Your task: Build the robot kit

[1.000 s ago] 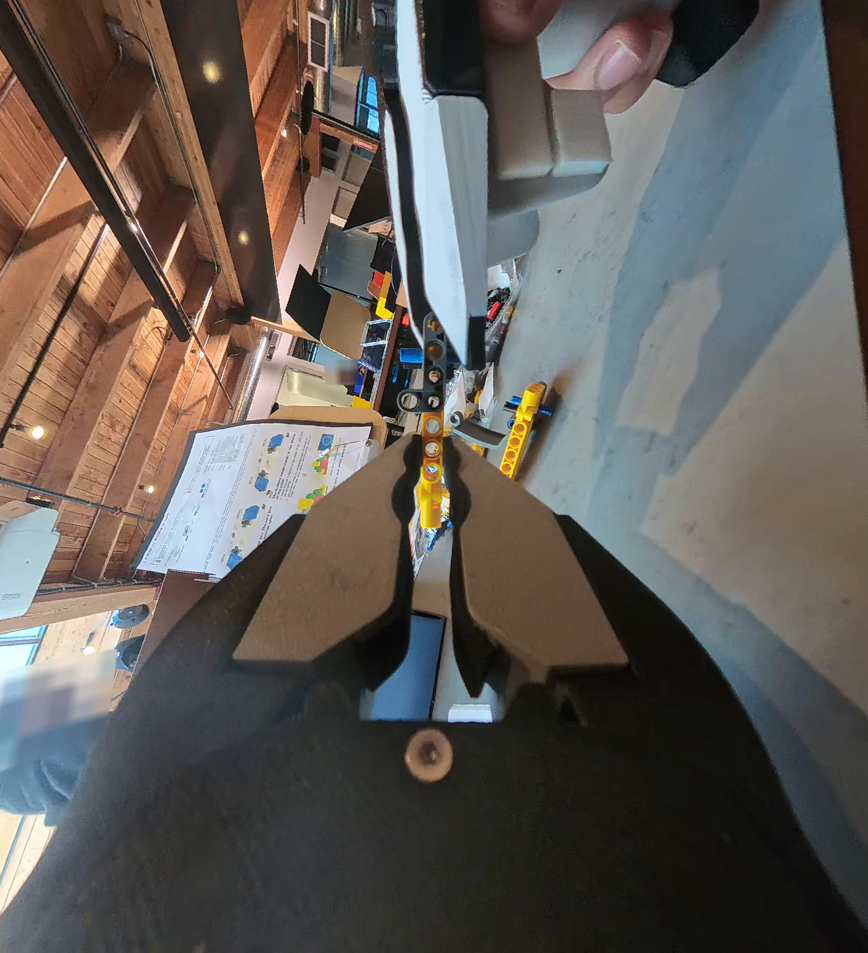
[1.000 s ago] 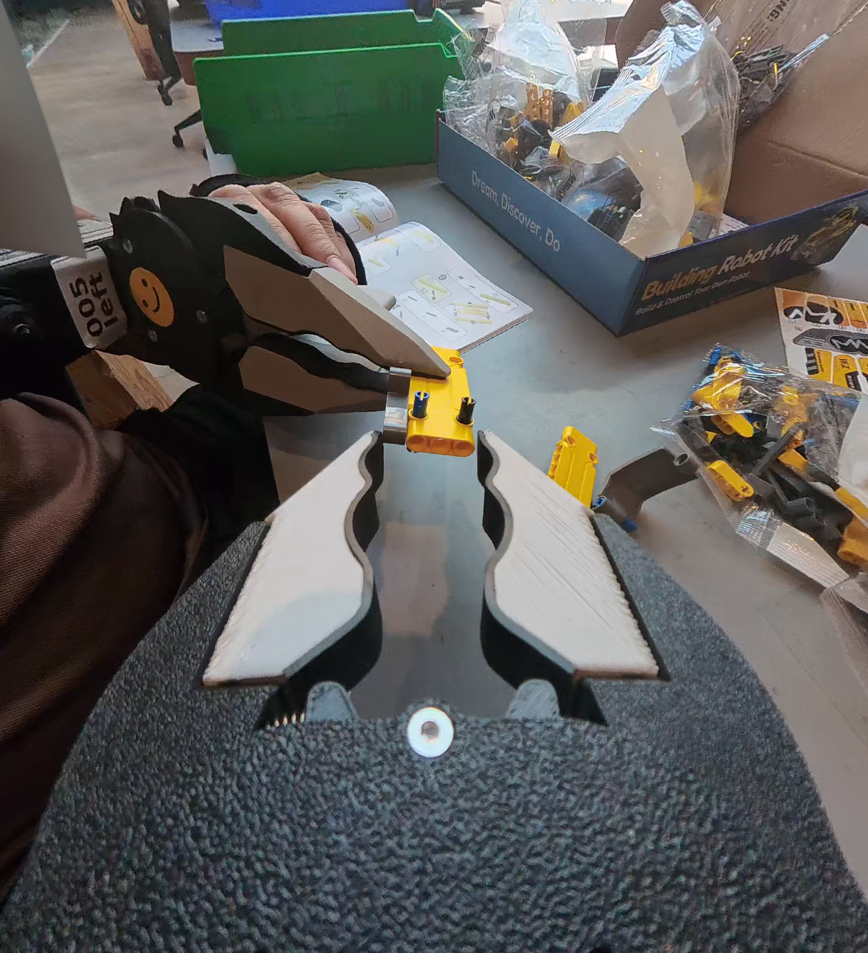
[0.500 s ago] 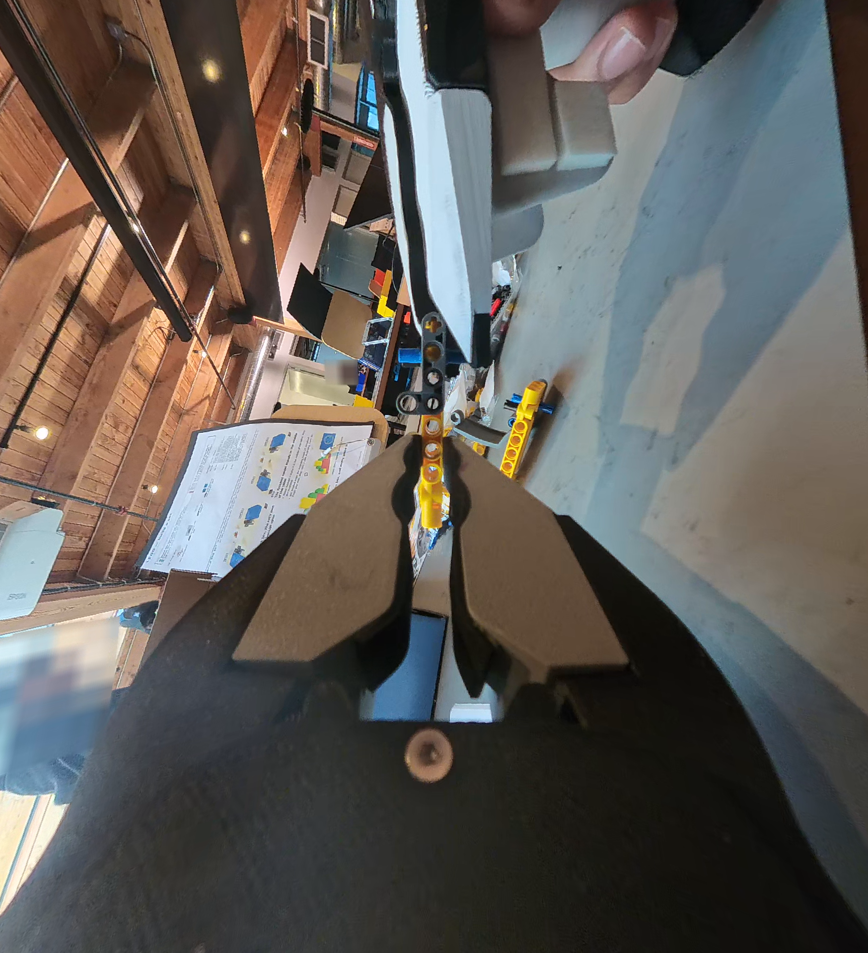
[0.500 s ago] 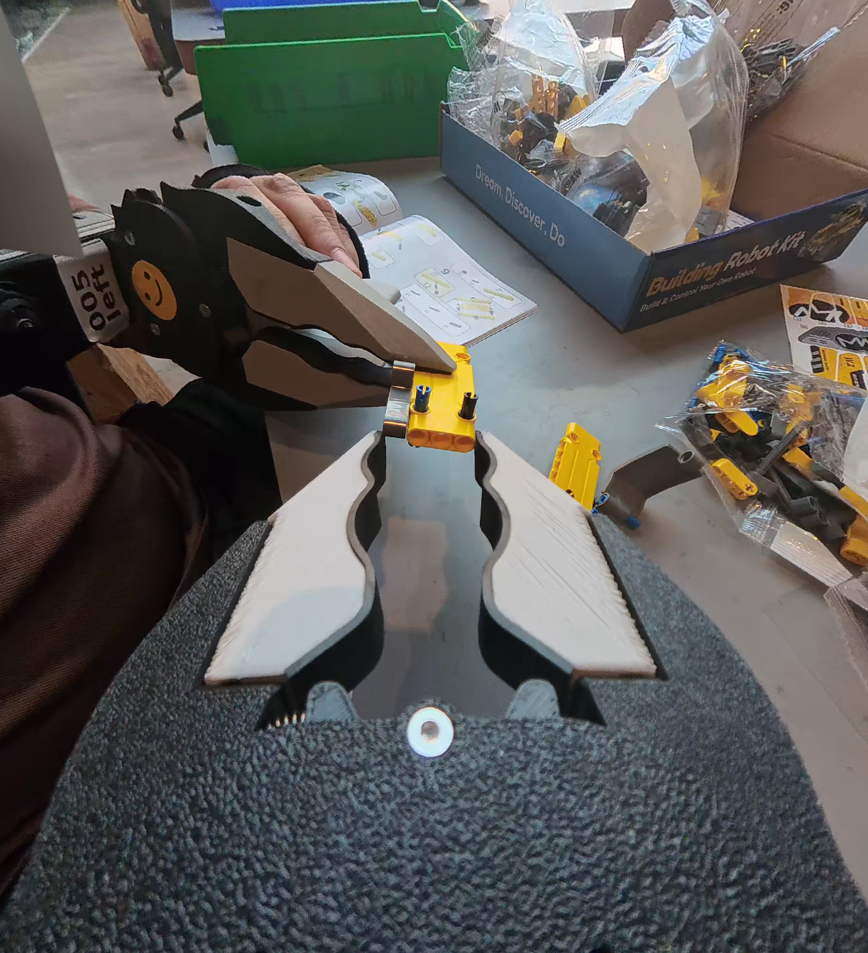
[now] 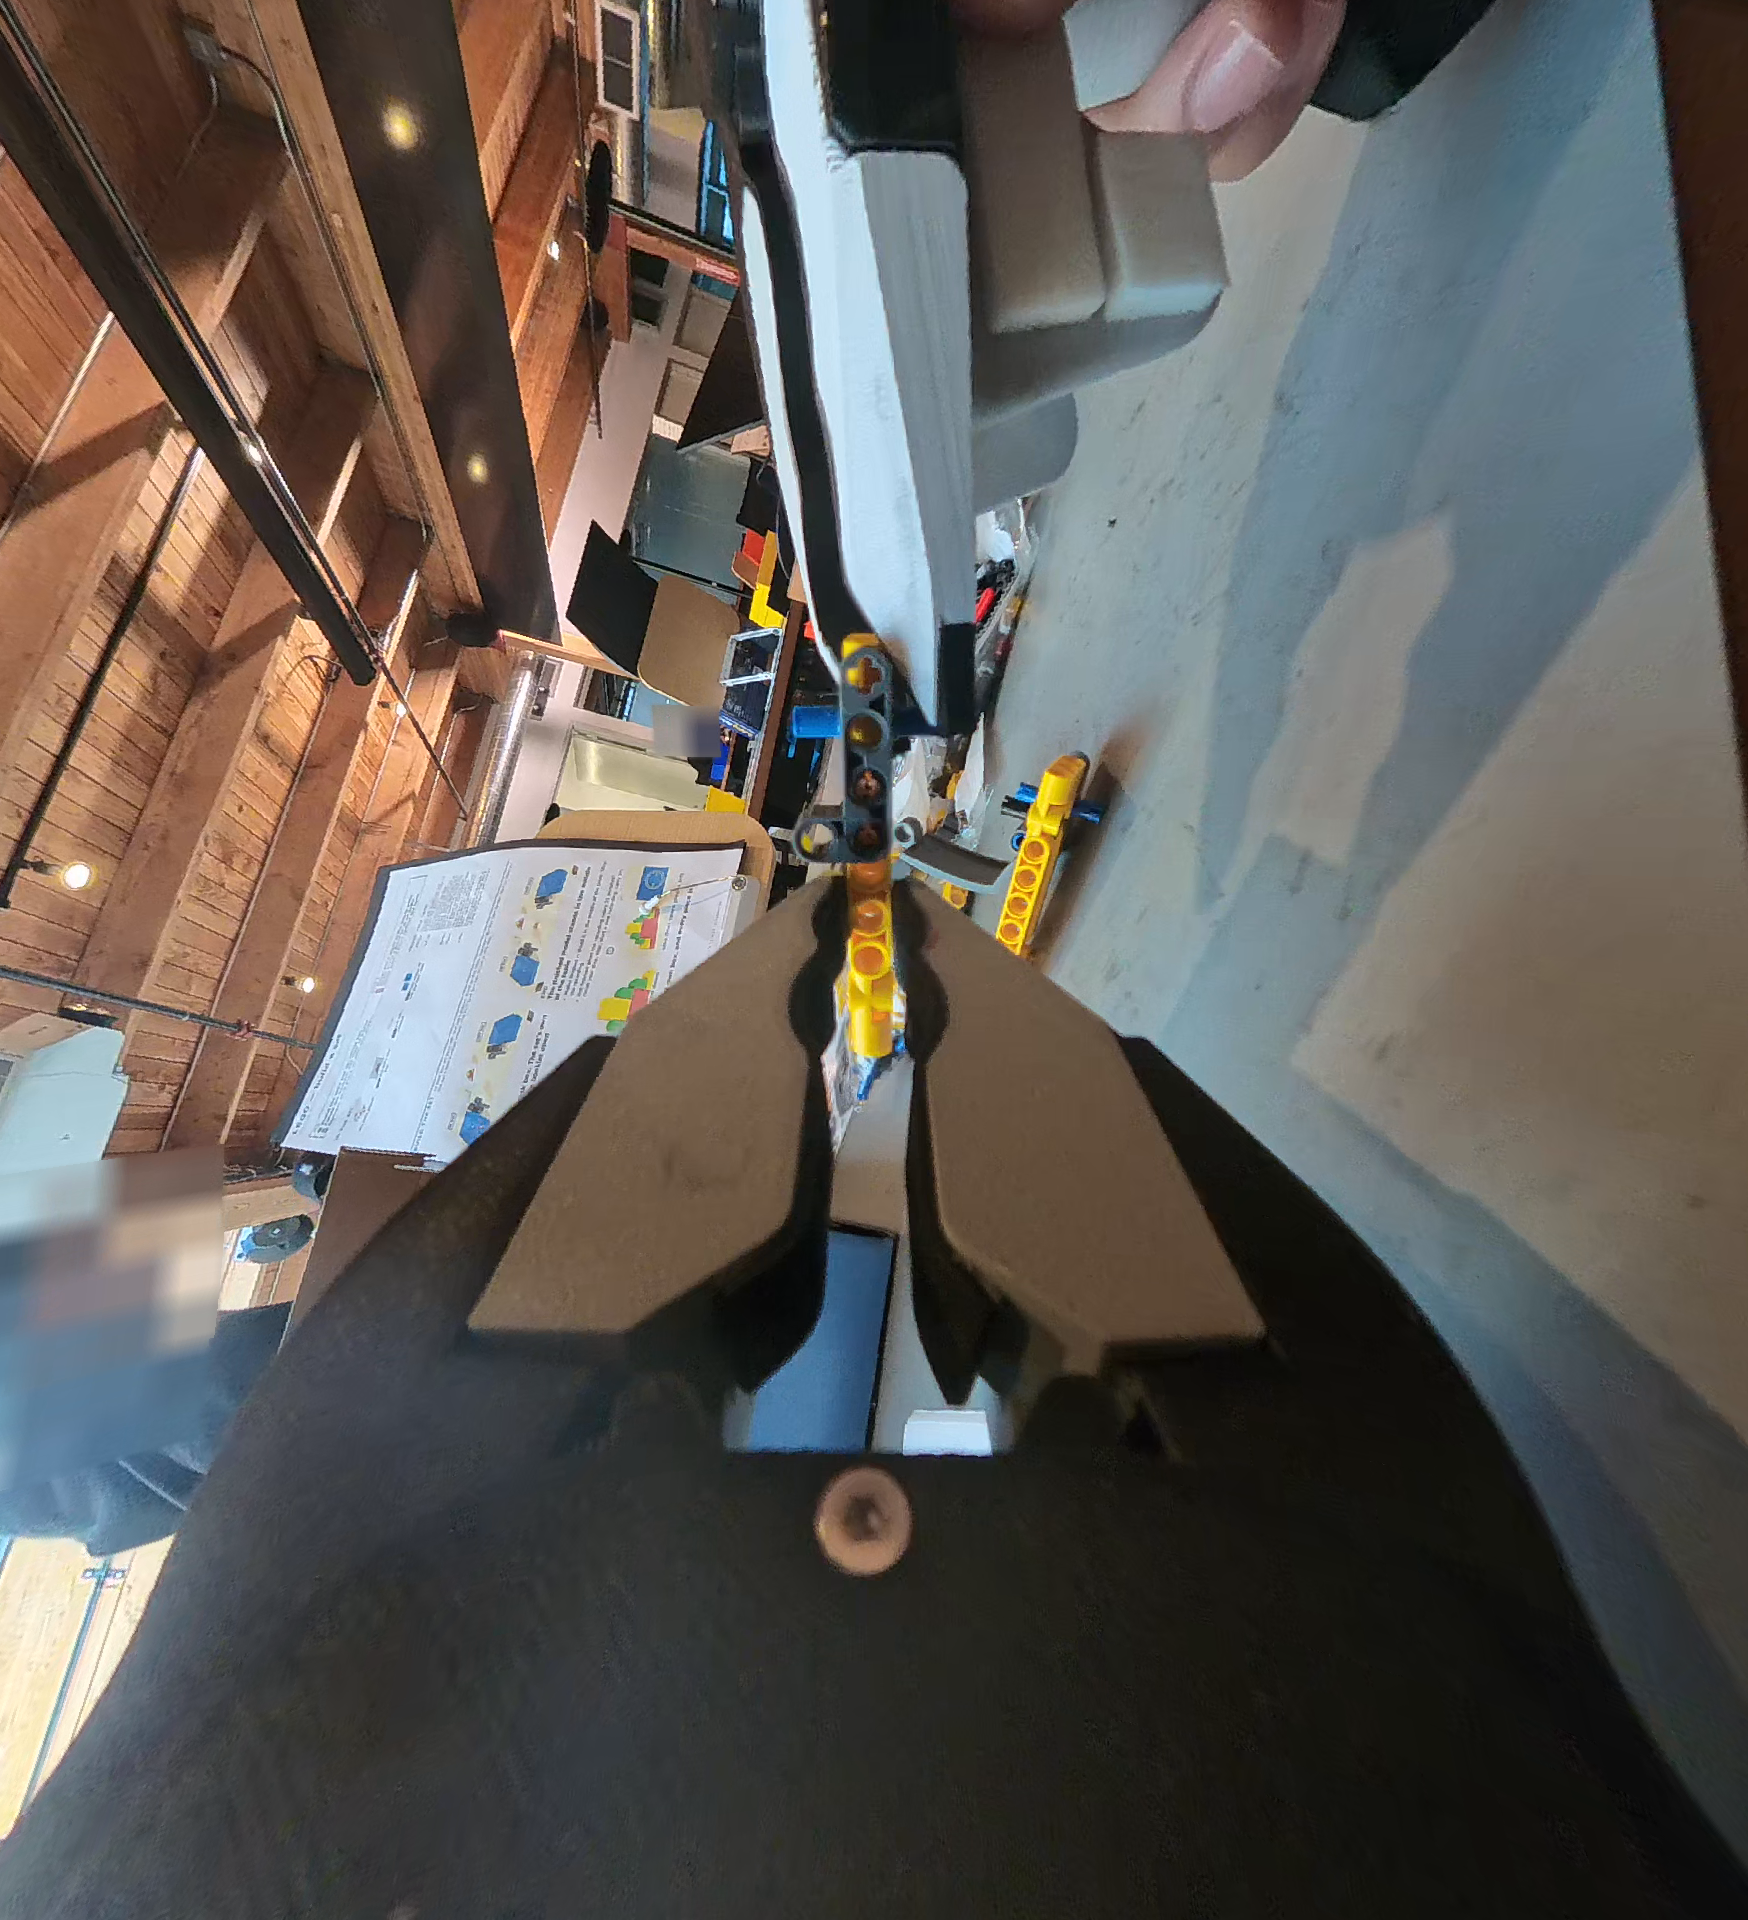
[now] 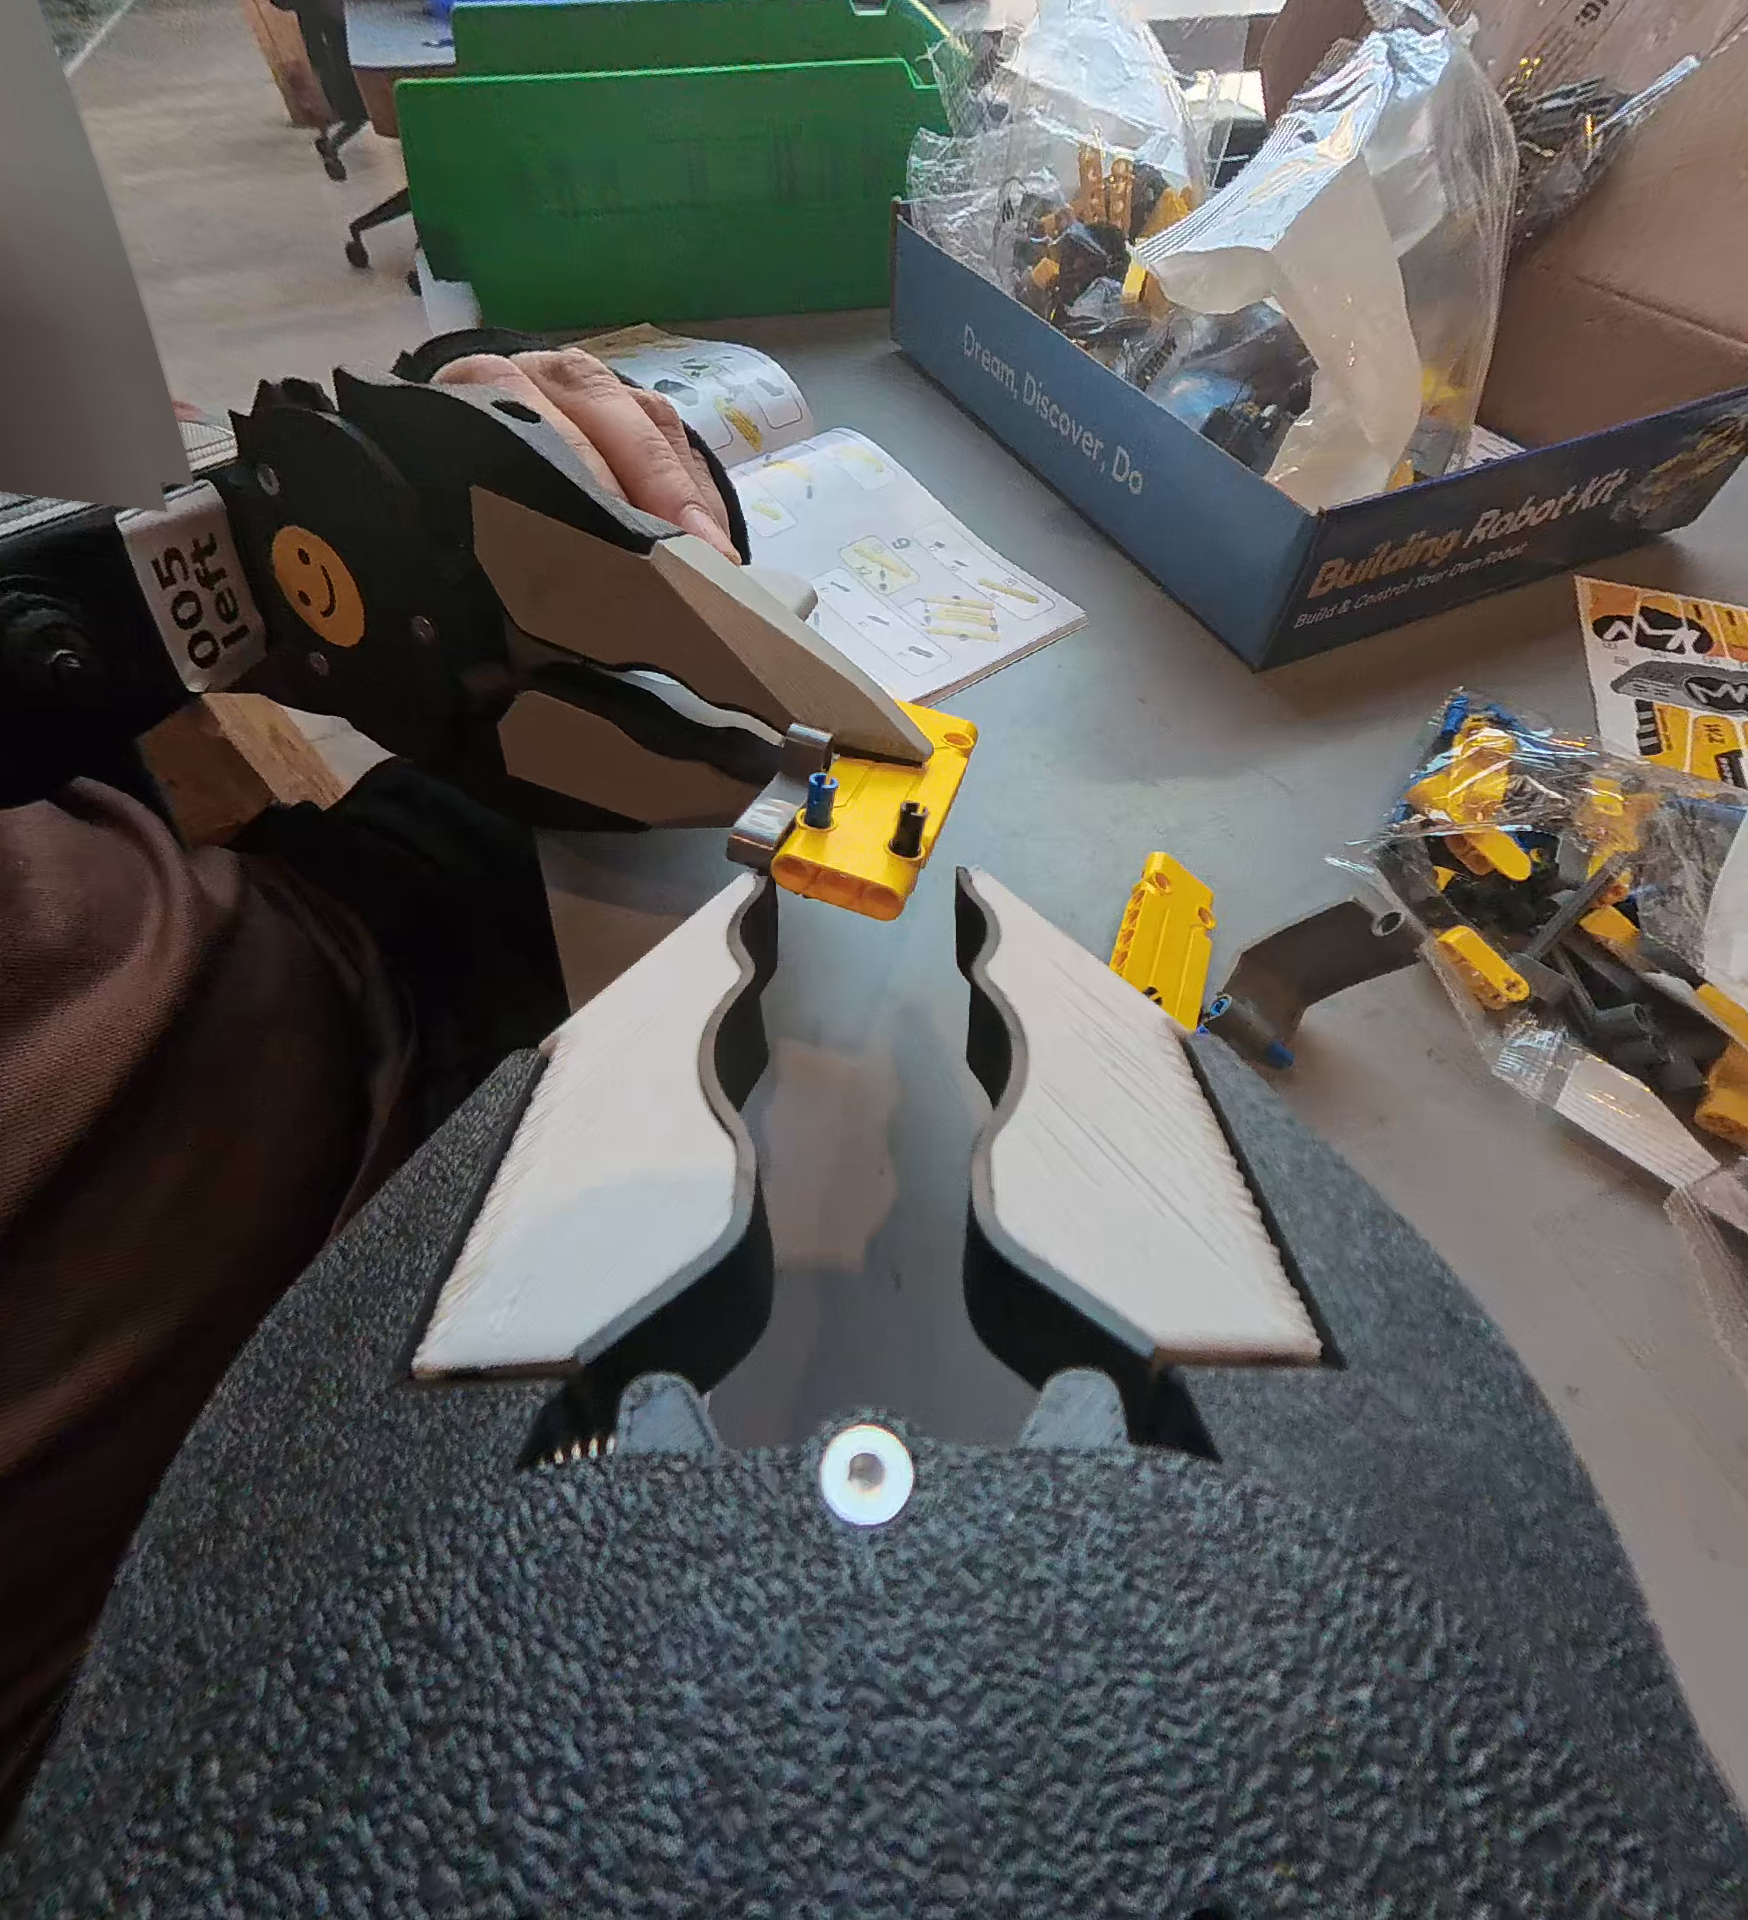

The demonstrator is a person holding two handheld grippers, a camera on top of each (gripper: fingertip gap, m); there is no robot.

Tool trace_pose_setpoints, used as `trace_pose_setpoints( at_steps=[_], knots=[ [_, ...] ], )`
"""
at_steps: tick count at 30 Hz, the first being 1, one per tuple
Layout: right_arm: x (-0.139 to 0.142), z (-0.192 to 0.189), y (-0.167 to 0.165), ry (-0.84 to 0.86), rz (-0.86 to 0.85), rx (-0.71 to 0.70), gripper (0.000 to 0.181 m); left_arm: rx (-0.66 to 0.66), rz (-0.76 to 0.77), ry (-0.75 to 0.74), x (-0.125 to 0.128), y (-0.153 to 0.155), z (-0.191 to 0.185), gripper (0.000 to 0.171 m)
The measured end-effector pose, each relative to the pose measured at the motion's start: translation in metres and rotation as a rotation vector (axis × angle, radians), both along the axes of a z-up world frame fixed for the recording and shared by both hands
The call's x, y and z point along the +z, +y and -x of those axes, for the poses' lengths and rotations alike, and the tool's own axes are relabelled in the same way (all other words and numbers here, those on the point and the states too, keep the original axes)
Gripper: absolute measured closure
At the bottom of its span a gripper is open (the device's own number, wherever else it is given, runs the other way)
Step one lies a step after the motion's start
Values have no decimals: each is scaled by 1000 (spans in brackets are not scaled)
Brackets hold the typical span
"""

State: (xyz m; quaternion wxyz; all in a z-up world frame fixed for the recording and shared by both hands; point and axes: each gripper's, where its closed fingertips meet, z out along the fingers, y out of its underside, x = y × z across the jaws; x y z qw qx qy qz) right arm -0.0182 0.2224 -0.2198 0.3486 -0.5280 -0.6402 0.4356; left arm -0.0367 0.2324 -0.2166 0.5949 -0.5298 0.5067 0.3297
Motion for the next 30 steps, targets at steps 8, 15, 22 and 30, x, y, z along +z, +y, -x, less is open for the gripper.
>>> trace_pose_setpoints(
  at_steps=[8, 15, 22, 30],
  knots=[
    [3, 2, -5, 16, 40, 29, 144, 20, 6, 3, -1, 3, 3, 167],
    [-8, 3, -1, -45, 77, -2, 146, 44, 53, 55, -15, 7, 6, 166],
    [-40, -1, 10, -213, 15, -51, 147, 75, 197, 157, -52, 11, 7, 157],
    [-59, -7, 17, -331, -40, -80, 147, 66, 259, 100, -58, 7, 6, 161]
  ],
)
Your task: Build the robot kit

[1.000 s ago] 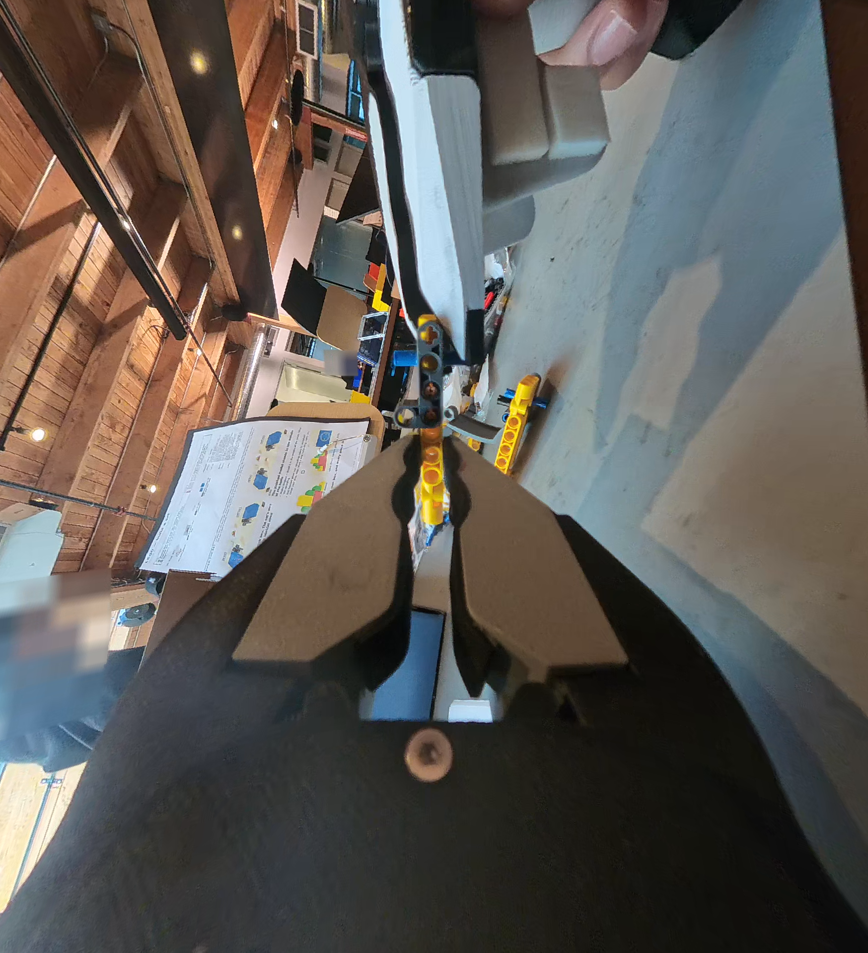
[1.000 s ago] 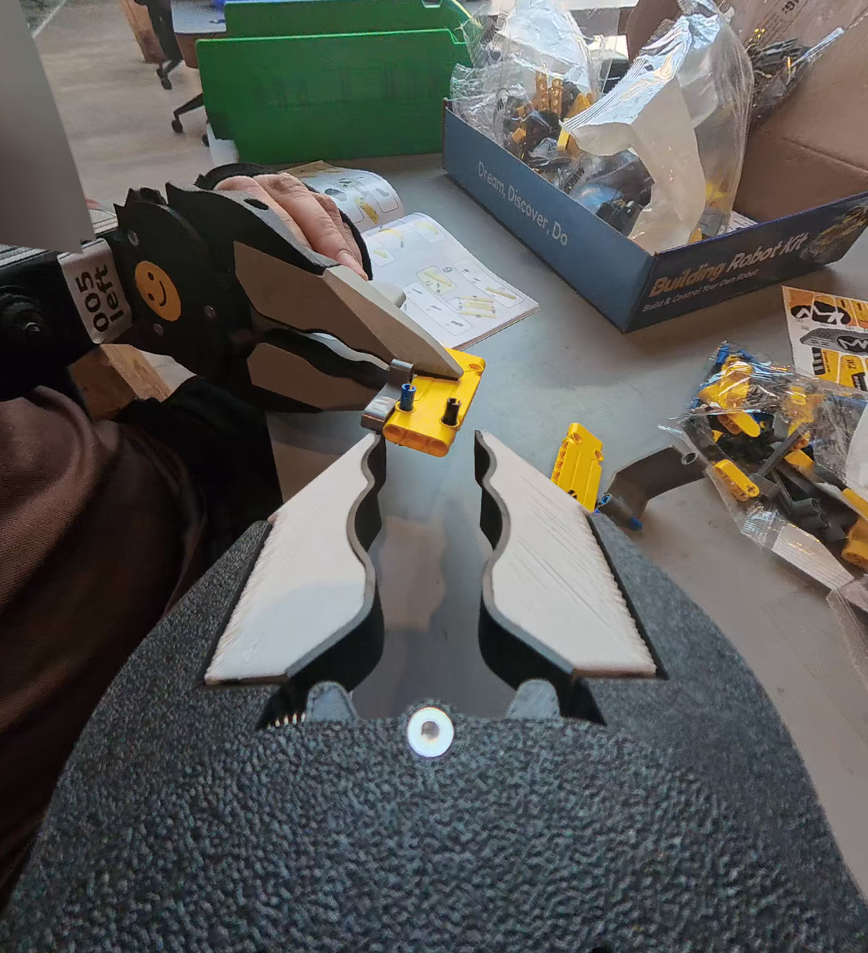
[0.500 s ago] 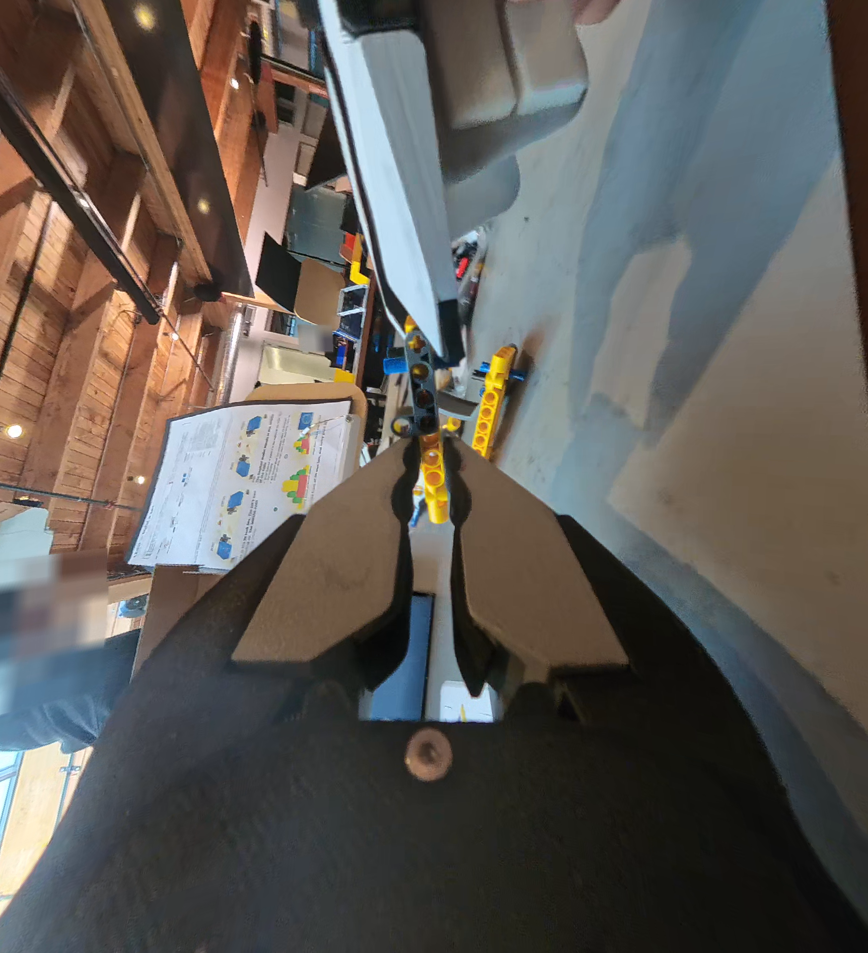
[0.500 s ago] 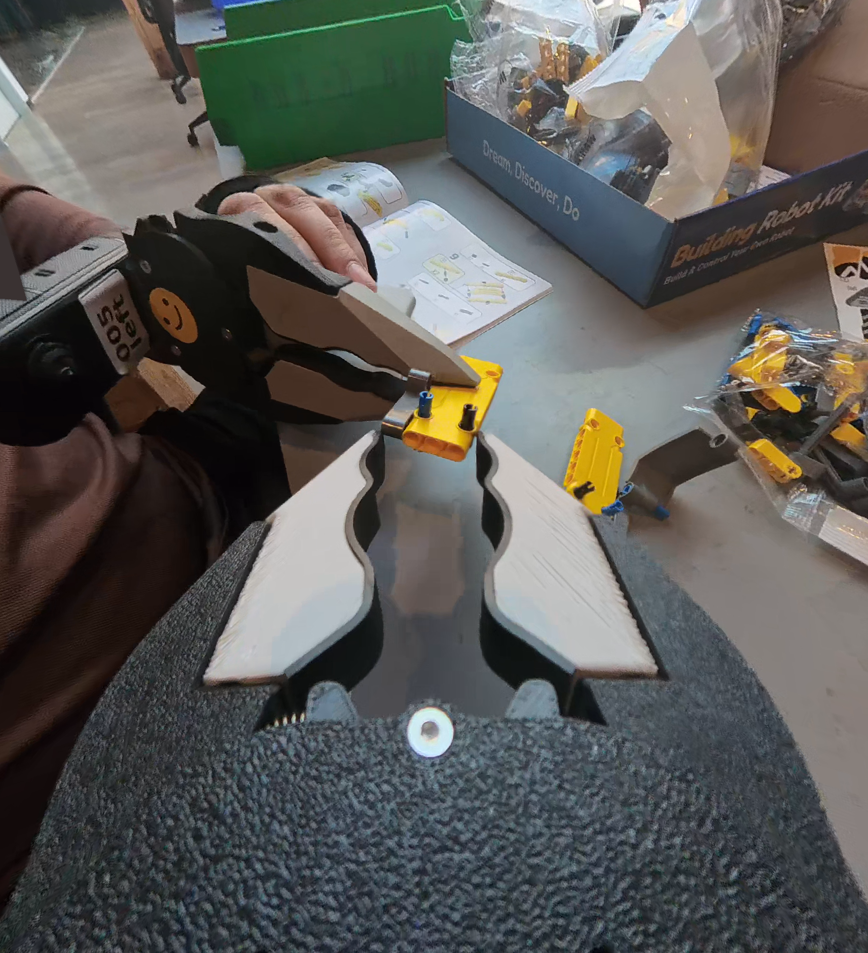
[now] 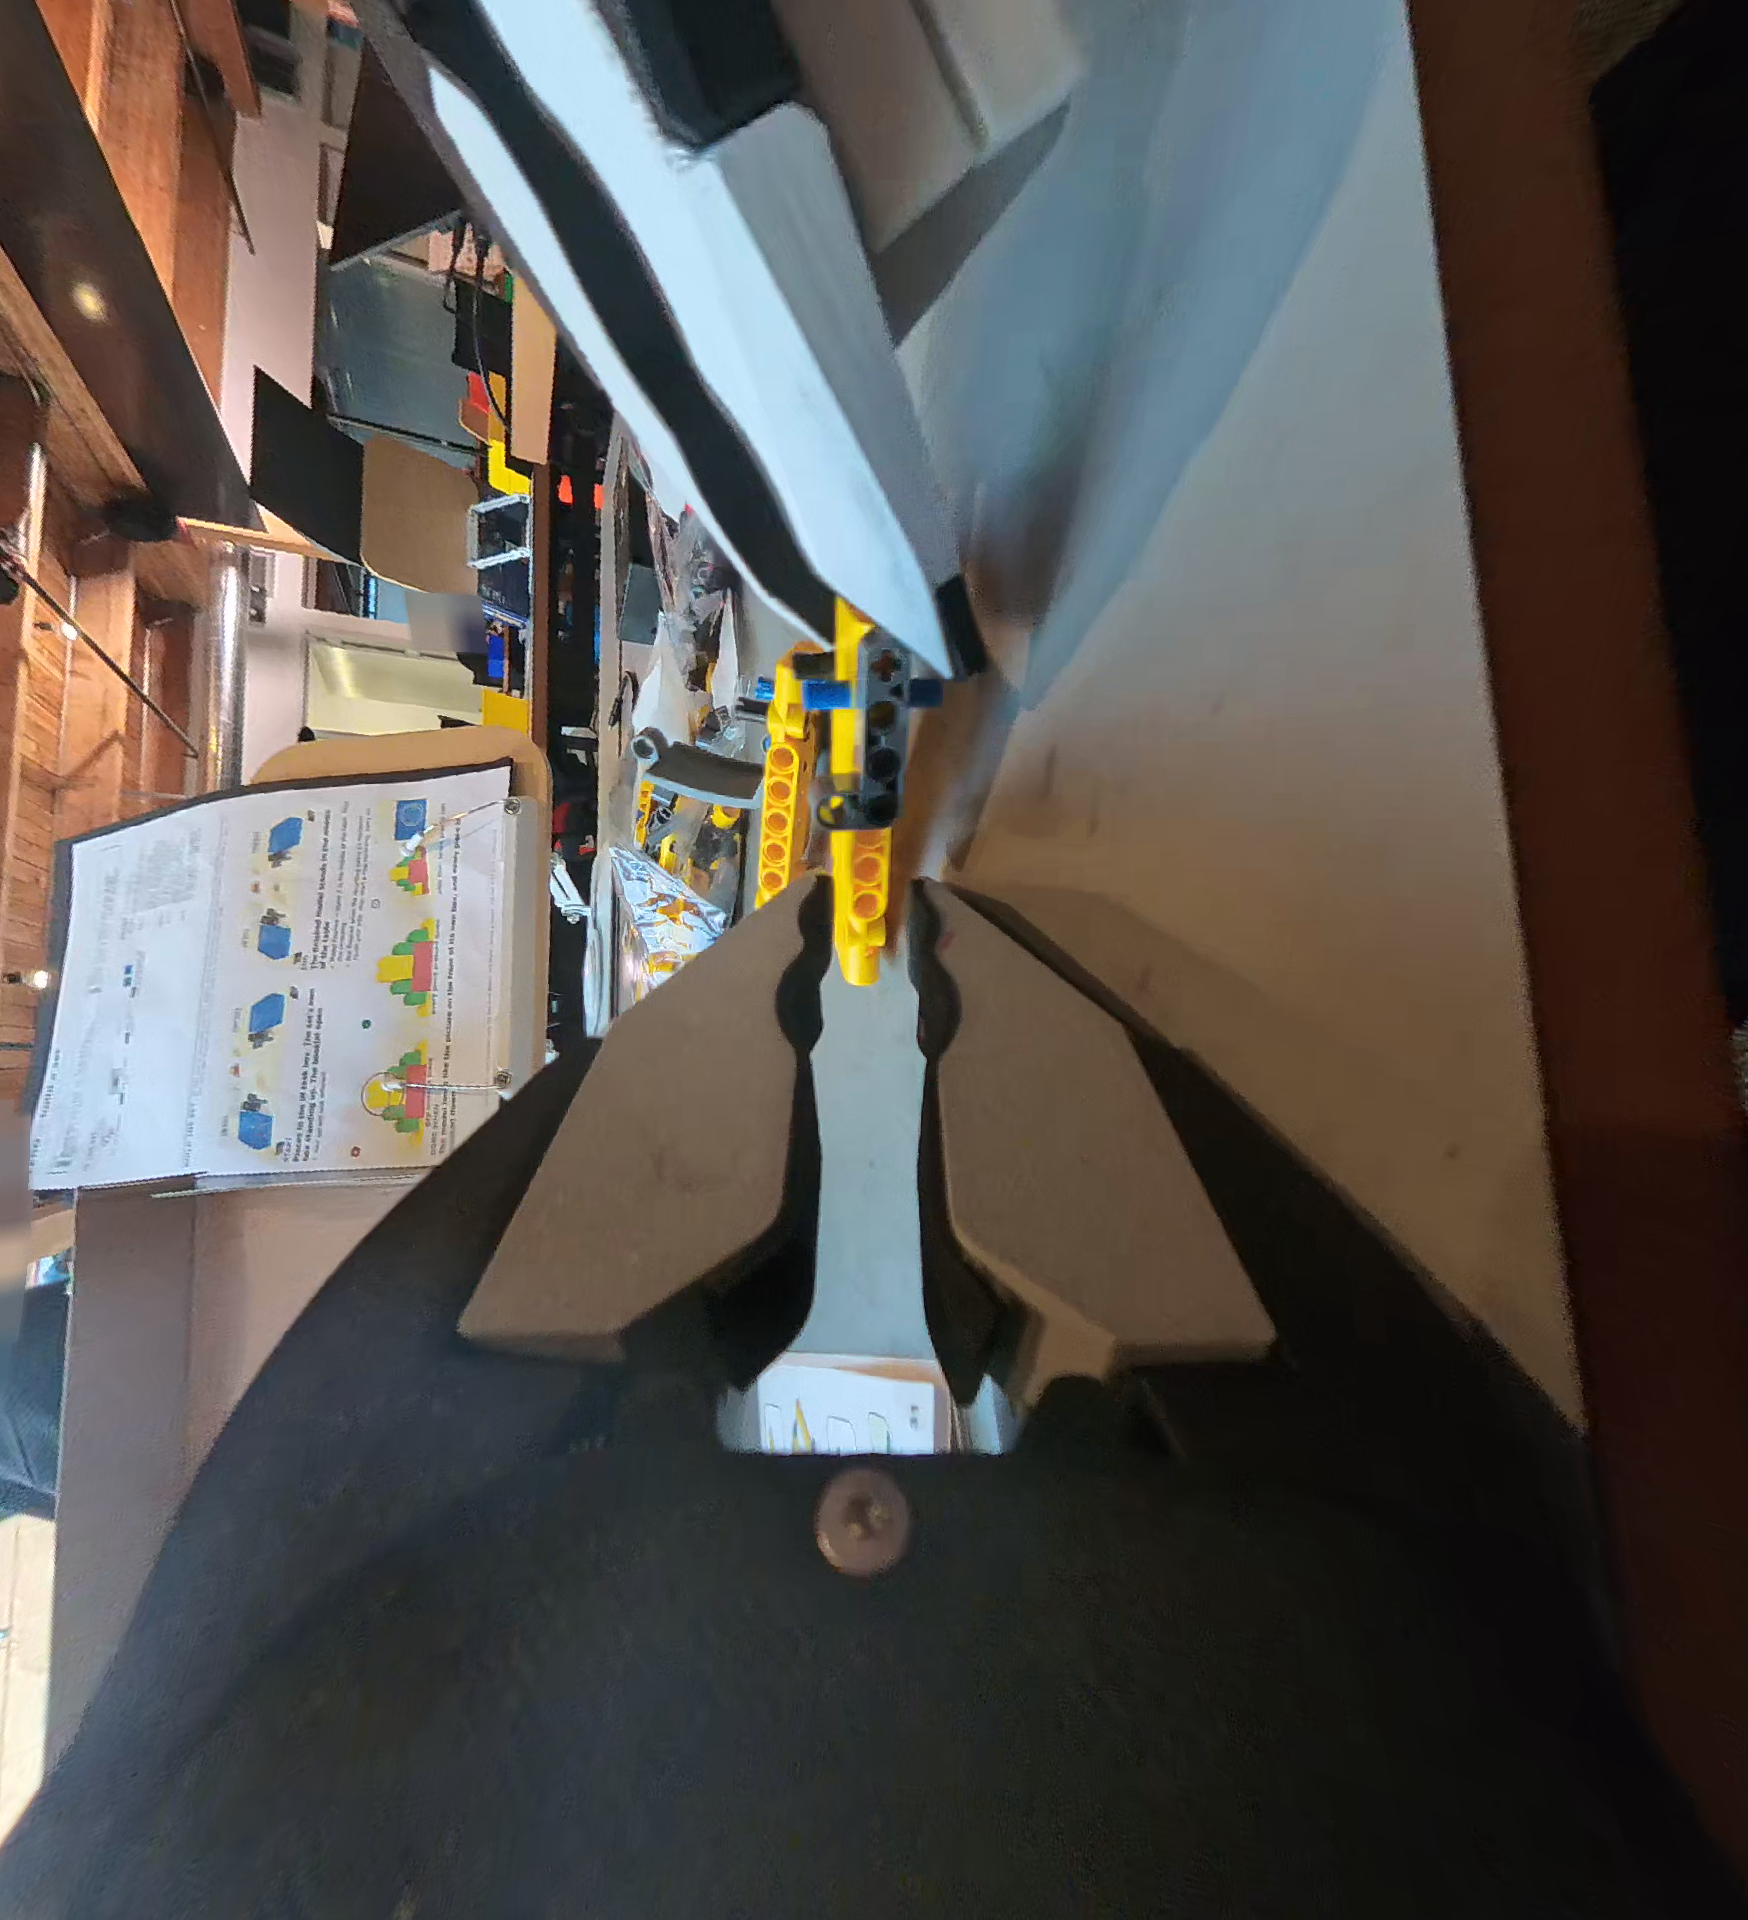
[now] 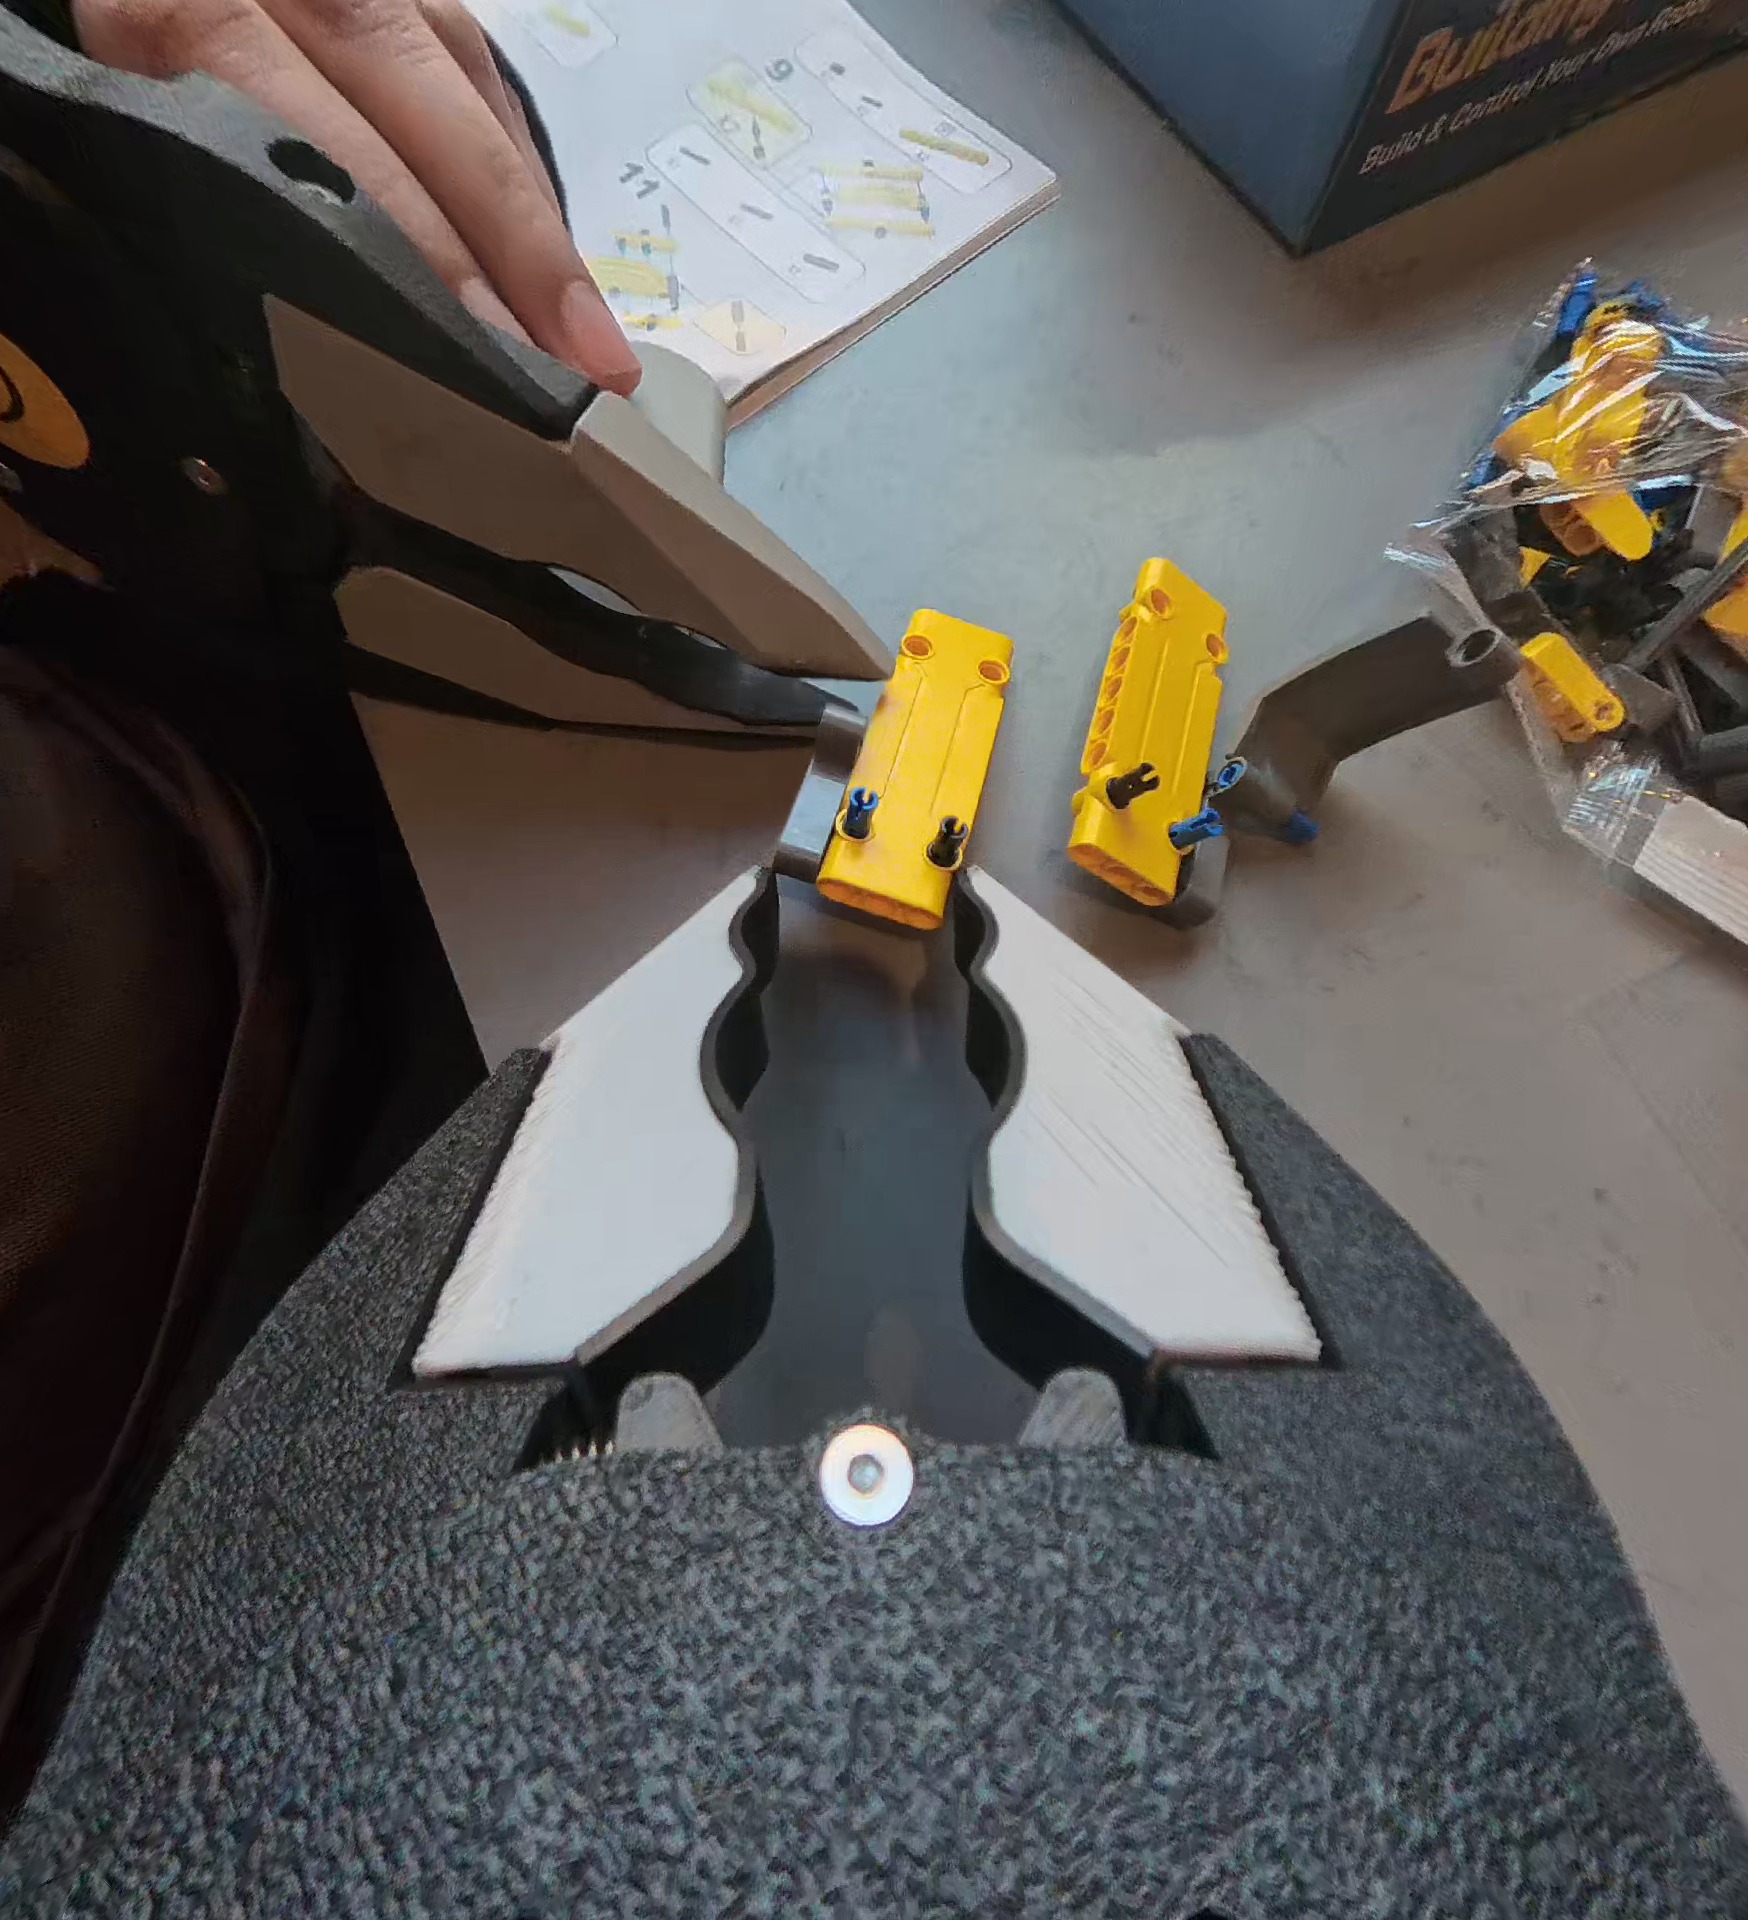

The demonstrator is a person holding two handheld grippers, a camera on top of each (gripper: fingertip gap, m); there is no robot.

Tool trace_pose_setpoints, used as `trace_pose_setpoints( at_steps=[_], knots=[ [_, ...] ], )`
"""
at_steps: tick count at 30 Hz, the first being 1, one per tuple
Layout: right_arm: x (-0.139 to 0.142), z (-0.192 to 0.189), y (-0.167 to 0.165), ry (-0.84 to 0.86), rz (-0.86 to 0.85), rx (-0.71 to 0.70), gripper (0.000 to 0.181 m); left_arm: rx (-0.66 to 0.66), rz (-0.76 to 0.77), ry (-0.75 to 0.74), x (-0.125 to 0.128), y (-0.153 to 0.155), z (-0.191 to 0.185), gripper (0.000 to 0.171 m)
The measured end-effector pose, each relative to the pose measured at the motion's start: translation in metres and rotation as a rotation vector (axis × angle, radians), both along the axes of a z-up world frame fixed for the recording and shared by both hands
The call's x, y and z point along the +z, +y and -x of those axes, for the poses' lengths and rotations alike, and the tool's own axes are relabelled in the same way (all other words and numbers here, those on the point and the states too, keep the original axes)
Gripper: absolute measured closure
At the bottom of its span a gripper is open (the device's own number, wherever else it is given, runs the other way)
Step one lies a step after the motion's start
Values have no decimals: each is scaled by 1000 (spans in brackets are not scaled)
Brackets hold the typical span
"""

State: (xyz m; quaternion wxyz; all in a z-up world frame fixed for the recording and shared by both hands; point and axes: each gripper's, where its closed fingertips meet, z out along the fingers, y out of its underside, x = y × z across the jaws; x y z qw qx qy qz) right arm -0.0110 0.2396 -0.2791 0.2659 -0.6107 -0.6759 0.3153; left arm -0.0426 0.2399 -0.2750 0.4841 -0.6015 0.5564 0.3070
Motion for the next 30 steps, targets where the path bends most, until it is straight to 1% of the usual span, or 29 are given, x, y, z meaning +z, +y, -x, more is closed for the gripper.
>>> trace_pose_setpoints(
  at_steps=[3, 6, 9, 11, 16, 21, 23, 25, 28, 30],
  knots=[
    [-7, -2, 1, -46, -30, 3, 147, 14, 9, -37, 2, -1, 2, 154],
    [-9, -2, 0, -53, -34, 14, 154, 15, 37, -107, 5, -5, 2, 145],
    [-9, -2, 1, -53, -19, 10, 152, 10, 63, -177, 8, -9, 3, 139],
    [-9, -2, 1, -53, -4, 7, 151, 17, 66, -192, 8, -10, 7, 137],
    [-4, -5, 3, -22, 30, -3, 151, 7, 78, -204, 7, -13, 9, 141],
    [8, -12, 18, 50, 78, -56, 151, 0, 80, -192, 5, -14, 8, 145],
    [17, -15, 33, 91, 77, -113, 150, -1, 79, -186, 4, -14, 7, 146],
    [34, -20, 60, 154, 52, -219, 143, 1, 81, -191, 4, -14, 8, 146],
    [64, -35, 118, 238, 47, -424, 129, 7, 85, -201, 4, -13, 9, 146],
    [79, -45, 164, 242, 64, -561, 112, 6, 88, -204, 4, -12, 8, 147]
  ],
)
